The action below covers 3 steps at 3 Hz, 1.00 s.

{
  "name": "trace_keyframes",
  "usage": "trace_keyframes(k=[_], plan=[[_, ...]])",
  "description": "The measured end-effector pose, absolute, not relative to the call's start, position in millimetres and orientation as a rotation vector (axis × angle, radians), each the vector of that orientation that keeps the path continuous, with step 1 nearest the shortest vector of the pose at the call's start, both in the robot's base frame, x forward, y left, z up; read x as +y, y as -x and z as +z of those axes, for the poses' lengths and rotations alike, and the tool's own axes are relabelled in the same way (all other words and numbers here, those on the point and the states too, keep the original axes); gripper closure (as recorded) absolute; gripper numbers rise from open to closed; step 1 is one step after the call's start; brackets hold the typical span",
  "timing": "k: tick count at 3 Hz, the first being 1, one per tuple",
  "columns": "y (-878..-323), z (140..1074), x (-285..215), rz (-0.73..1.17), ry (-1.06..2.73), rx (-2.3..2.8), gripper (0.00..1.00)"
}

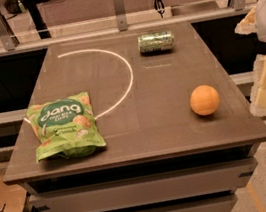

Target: Place green can upright

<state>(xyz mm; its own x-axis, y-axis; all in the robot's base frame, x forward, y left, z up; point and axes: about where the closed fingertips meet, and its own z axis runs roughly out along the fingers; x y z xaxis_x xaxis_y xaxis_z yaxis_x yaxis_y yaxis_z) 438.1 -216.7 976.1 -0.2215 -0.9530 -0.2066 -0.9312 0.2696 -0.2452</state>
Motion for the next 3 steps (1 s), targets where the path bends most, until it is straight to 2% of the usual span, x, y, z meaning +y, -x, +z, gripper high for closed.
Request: trace_keyframes(k=[2,3], plan=[[-445.2,980.5,-214.5,-0.129,1.732,2.213,0.0],[-467.0,984.0,-211.3,-0.164,1.767,2.178,0.0]])
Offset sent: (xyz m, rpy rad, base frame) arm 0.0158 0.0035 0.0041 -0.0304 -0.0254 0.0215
